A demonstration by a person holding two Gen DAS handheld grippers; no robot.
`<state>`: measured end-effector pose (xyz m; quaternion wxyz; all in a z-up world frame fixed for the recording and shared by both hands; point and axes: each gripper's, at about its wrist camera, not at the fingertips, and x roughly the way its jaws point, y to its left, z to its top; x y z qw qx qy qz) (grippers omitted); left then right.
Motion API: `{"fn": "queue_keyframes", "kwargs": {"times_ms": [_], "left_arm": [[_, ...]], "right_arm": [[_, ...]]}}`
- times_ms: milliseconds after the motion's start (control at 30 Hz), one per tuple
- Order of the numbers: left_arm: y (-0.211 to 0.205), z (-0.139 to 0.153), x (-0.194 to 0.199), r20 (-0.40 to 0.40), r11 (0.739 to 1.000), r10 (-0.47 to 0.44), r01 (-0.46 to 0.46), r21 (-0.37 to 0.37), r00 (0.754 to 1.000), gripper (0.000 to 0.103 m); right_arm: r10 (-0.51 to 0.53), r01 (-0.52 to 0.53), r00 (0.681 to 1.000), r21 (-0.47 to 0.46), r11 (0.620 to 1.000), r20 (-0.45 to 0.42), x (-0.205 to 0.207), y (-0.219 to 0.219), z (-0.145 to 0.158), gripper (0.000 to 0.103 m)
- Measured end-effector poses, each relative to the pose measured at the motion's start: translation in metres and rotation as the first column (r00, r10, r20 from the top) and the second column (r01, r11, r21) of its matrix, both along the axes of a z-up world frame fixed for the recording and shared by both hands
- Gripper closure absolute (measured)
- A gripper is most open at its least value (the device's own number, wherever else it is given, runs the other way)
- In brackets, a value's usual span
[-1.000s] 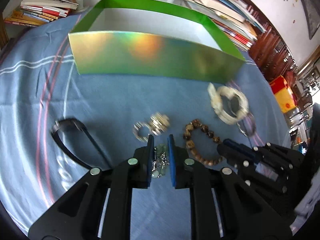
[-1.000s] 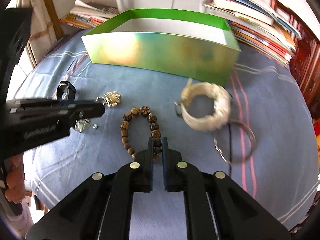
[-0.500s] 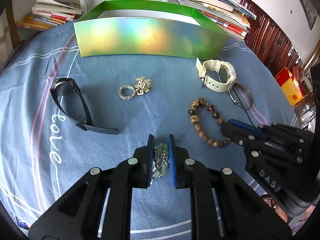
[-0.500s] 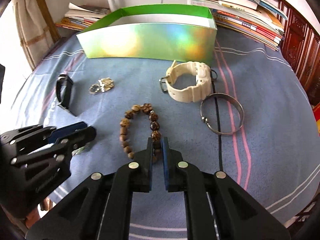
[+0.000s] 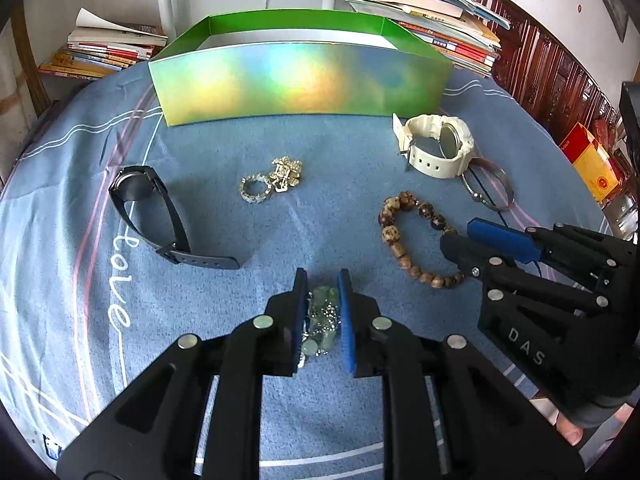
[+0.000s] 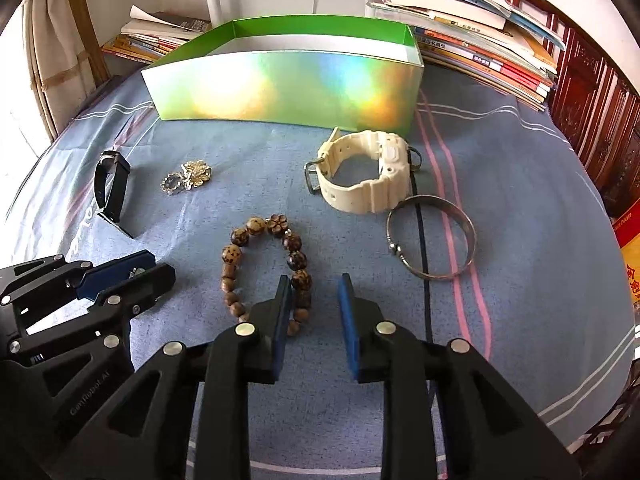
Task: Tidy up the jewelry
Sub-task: 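Grasp the brown wooden bead bracelet with the right tool while the left tool holds its bracelet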
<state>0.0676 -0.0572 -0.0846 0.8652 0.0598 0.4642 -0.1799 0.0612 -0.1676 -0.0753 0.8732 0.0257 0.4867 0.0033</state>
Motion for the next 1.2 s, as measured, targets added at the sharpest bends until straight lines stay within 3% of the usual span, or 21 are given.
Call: {"fn": "queue_keyframes", "kwargs": {"times_ms": [533, 767, 1200], "left_arm": [[-0.002, 0.0, -0.005, 0.025, 1.0, -0.008, 0.007, 0.016, 1.0, 0.083], [-0.007, -0.001, -0.008, 0.032, 0.999, -0.028, 0.027, 0.019, 0.999, 0.071], [-0.009, -0.002, -0.011, 0.048, 0.999, -0.035, 0.033, 0.035, 0.998, 0.071]], "right_arm": [[-0.006, 0.006, 1.0, 0.001, 1.0, 0.015, -0.003, 0.0, 0.0, 0.078], [-0.007, 0.007, 1.0, -0.003, 1.0, 0.02, -0.004, 0.0, 0.0, 0.078], [0.007, -0.007, 1.0, -0.016, 1.0, 0.03, -0.005, 0.001, 0.0, 0.078]]}}
